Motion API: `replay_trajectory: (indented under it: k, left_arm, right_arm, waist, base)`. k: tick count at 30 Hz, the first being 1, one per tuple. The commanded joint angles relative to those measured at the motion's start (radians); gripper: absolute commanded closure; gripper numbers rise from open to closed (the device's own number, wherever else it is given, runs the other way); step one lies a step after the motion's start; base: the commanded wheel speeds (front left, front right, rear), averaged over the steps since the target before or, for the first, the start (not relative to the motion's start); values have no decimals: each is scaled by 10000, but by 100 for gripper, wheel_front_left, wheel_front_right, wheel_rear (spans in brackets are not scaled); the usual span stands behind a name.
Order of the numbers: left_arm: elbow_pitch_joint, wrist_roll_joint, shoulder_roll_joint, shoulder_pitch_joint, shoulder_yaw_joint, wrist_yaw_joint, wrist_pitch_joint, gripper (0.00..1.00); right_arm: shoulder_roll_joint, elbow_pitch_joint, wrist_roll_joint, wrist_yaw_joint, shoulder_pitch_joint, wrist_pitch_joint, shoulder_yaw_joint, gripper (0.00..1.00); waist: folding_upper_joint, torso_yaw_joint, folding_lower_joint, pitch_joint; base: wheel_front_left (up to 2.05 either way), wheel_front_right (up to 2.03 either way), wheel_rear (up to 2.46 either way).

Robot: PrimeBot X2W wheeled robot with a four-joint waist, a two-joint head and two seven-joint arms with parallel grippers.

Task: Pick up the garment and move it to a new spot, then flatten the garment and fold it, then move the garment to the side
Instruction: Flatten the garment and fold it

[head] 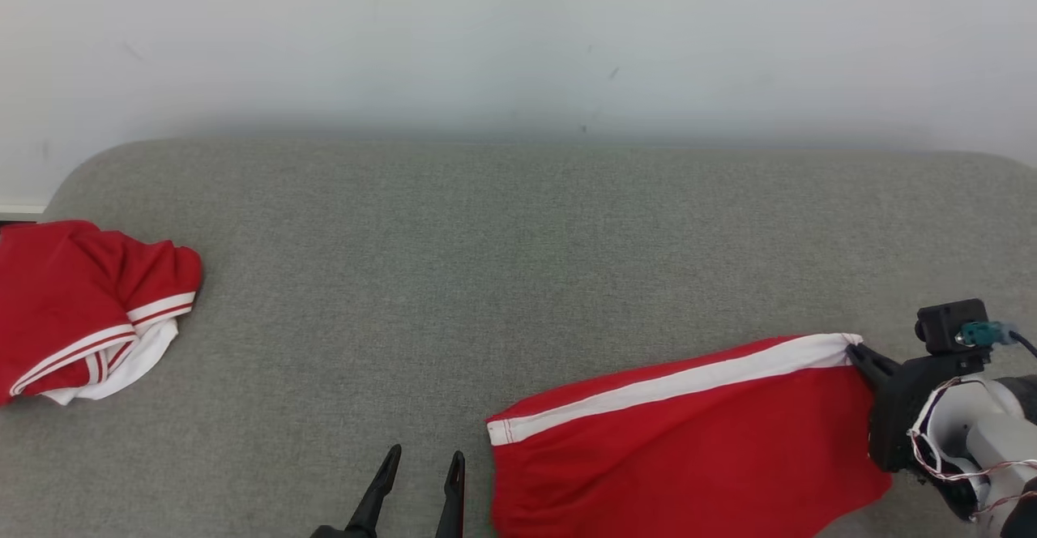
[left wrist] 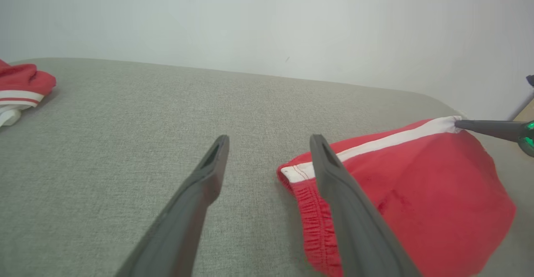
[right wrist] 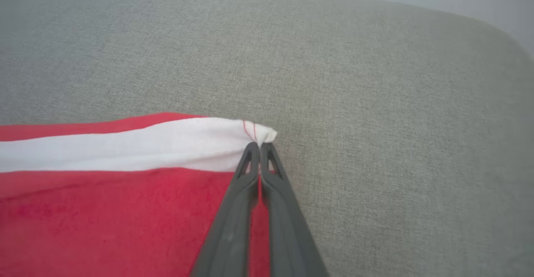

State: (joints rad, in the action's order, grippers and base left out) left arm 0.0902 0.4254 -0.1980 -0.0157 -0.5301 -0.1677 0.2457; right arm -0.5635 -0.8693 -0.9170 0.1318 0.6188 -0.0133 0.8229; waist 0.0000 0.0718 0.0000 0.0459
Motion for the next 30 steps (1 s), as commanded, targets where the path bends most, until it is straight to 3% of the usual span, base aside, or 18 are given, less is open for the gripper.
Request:
replay_trajectory:
  k: [1,7,15,21,30]
  left_arm:
    - [-16,95,10,85,6,-58,-176,0]
    - [-127,869,229,-355,163,72,-1240,0]
    - [733,2194,575,-1641,386,245,-3477,0]
    - [1601,2266,601,-2421,121,196,-4688,0]
    - [2736,2121,639,-3260,-234,45,-5660,0]
  right_arm:
    - [-273,196,137,-22,-7,289,120,100]
    - [-704,722,517,-22,-280,847,377,100]
    - [-517,986,852,-22,-405,906,414,100]
    - [-410,1059,952,-22,-366,839,438,100]
    - [-372,1156,1109,-22,-272,725,418,100]
  waist:
    - [0,-186,0,-6]
    - [0,-525,0,72]
    - [0,-858,0,163]
    - [0,-1002,0,255]
    - [0,-1180,0,387]
  base:
    - [0,0,0]
    - [0,0,0]
    - [0,0,0]
    - [0,0,0]
    - [0,0,0]
